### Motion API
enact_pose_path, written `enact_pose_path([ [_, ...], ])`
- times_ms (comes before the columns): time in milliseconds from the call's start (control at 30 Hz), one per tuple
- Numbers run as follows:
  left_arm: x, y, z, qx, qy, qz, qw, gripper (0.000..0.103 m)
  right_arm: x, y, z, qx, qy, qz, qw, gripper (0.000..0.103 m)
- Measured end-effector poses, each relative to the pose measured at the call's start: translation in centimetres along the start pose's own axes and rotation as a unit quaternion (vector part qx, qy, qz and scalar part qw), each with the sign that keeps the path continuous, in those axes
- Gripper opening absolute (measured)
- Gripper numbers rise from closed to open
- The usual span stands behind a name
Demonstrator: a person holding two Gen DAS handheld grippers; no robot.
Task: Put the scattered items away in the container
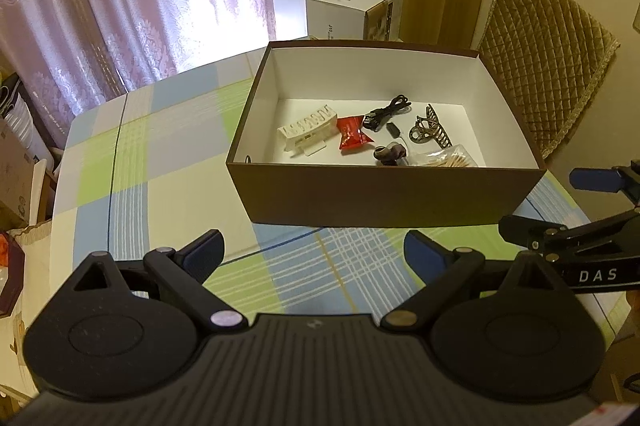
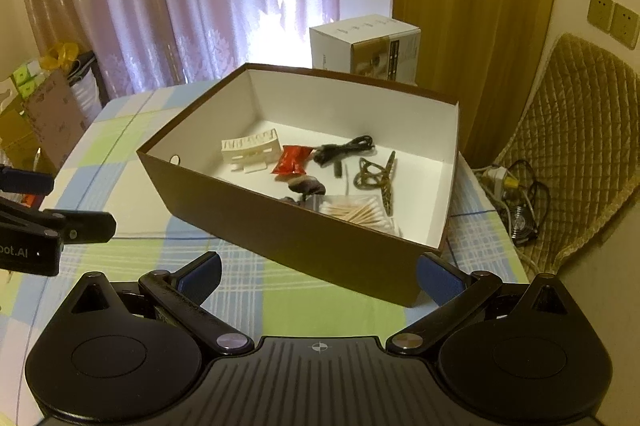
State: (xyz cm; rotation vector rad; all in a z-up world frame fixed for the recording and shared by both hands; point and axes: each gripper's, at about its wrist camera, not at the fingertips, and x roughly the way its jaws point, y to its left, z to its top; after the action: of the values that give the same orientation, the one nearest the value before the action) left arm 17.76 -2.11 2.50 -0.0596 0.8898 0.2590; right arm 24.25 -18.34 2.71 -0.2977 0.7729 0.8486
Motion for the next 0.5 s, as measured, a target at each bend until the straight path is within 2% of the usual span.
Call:
enact_pose_path([
  [500, -1.6, -0.9, -1.3, 0.005, -0.005, 0.003, 1.0, 0.095, -1.6, 0.2, -0.6, 0.005, -0.012, -0.009, 1.0, 0.101],
])
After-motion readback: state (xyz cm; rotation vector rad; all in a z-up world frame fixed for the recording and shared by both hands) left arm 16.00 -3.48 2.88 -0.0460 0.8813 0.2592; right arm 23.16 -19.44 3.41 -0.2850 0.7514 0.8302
